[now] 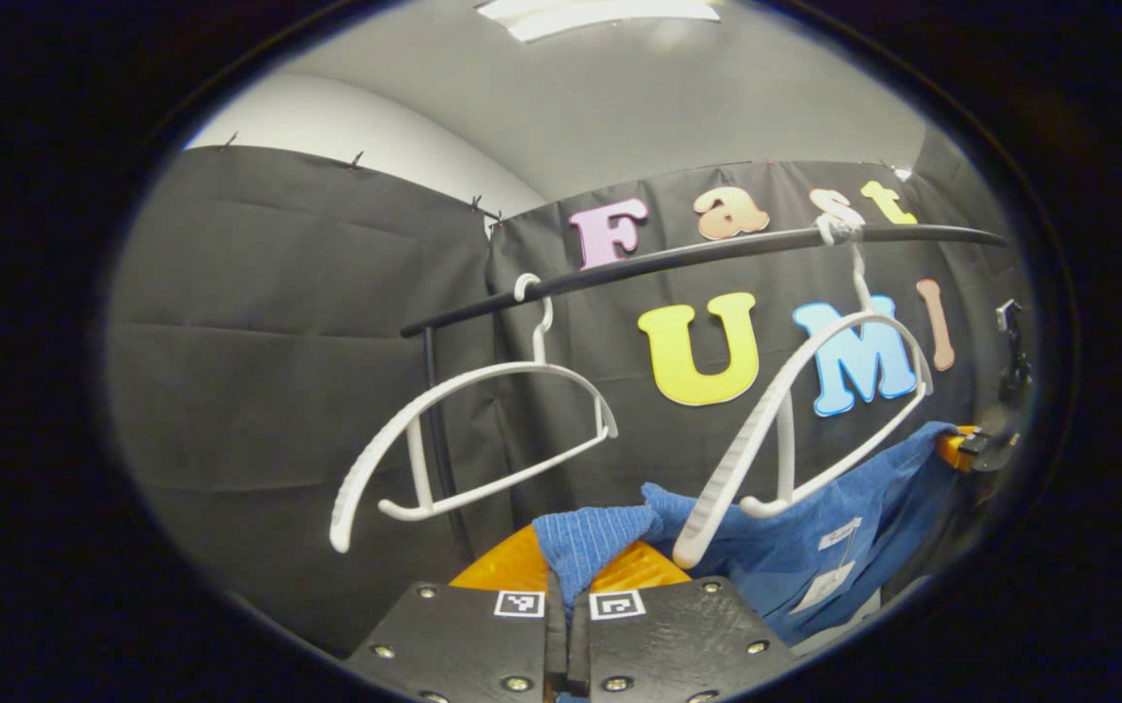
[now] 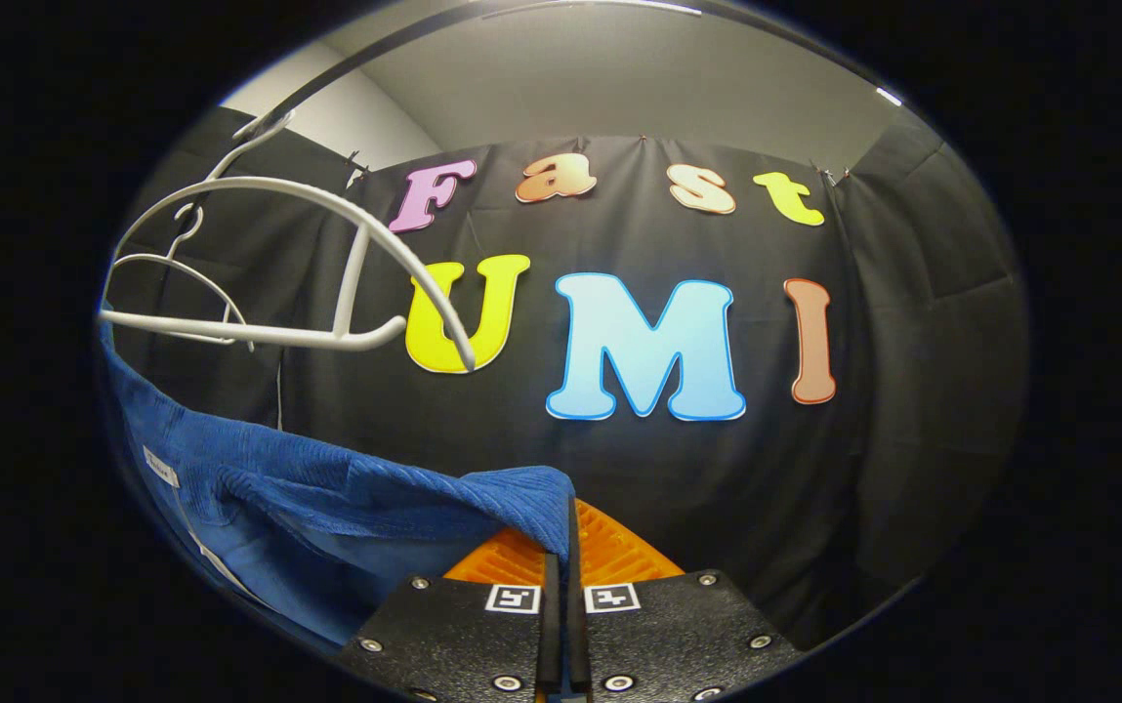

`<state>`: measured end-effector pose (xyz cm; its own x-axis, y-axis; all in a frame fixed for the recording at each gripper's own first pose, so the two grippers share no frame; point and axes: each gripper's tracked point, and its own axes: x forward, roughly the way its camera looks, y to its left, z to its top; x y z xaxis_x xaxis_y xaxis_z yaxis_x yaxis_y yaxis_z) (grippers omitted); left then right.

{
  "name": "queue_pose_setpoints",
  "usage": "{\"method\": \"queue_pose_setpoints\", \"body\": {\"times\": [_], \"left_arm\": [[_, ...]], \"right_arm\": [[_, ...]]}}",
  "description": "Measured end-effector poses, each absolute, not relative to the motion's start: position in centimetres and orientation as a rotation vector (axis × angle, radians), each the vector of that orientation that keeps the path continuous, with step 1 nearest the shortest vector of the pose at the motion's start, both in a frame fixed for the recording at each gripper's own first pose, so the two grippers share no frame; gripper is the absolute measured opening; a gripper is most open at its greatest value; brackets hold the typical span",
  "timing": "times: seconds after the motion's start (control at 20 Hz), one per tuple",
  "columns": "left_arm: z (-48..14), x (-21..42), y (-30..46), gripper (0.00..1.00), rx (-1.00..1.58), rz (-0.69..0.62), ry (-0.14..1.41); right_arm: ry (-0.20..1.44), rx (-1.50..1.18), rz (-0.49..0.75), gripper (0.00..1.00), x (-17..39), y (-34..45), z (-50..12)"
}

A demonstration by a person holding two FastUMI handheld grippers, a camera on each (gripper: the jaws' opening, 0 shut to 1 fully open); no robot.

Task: Grasp the clothes on the hanger with both hands and then place them into the laundry hamper below.

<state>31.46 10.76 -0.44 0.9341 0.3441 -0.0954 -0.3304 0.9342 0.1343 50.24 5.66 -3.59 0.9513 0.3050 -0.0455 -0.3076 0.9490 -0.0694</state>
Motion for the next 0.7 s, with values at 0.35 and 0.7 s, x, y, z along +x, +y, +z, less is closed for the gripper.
{"method": "queue_pose_setpoints", "body": {"times": [0.35, 0.7], "left_arm": [[-1.6, 27.9, 9.6, 0.02, 0.088, 0.341, 0.134], [-0.6, 23.2, 7.5, 0.02, 0.041, 0.272, 0.117]], "right_arm": [[0.076, -0.066, 0.326, 0.02, 46.5, 5.4, -4.8], [0.073, -0.029, 0.355, 0.02, 39.9, 5.7, -2.7]]}}
